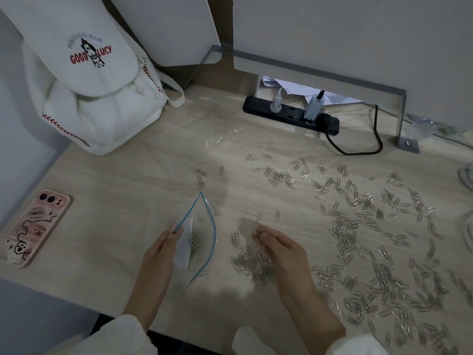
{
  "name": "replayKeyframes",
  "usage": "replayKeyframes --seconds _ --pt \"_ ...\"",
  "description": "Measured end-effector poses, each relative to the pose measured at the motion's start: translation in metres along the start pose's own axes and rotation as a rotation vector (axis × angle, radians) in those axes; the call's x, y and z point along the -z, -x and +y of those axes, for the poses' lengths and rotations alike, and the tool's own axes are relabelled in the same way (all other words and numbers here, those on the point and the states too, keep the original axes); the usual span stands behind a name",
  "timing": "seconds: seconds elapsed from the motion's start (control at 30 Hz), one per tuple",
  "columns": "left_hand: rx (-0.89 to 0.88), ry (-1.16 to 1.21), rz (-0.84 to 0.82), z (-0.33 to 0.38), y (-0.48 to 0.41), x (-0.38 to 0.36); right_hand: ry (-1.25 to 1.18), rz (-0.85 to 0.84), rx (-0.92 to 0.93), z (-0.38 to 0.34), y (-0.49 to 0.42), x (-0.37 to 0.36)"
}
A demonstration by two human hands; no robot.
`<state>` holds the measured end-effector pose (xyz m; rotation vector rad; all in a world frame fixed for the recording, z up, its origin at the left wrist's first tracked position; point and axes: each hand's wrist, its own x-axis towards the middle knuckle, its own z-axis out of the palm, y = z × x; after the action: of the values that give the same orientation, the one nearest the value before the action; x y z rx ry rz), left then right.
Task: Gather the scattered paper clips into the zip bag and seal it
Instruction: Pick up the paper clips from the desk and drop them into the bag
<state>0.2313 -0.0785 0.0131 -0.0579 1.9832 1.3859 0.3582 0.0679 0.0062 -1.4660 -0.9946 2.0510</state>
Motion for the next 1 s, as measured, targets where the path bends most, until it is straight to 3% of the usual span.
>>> replayKeyframes --seconds 0.1,0.3,0.43,0.57,0.7,0.87,1.0 --pt "0.007 -0.008 -0.009 0.002 0.001 -0.004 0.086 -0.170 0.091 -0.011 0.028 -0.030" --pt "-0.012 -0.035 -0.022 0.005 0.002 -0.009 0.627 -0.308 0.416 0.014 0.036 -0.061" --pt "-0.012 -0.036 -0.024 0.005 0.001 -0.008 0.712 -0.424 0.438 0.018 0.038 -0.053" --pt "0.011 -0.011 0.002 0.005 0.000 -0.006 0.611 -0.186 0.396 0.012 0.023 -0.022" --pt "0.021 -0.017 -0.008 0.005 -0.002 -0.006 0.866 0.068 0.212 0.020 0.002 0.030" --pt "0.024 -0.017 -0.007 0.005 -0.004 -0.008 0.916 0.156 -0.032 0.045 0.011 0.044" --pt "0.017 -0.009 -0.002 0.006 -0.005 -0.008 0.970 0.151 0.063 0.067 0.003 0.021"
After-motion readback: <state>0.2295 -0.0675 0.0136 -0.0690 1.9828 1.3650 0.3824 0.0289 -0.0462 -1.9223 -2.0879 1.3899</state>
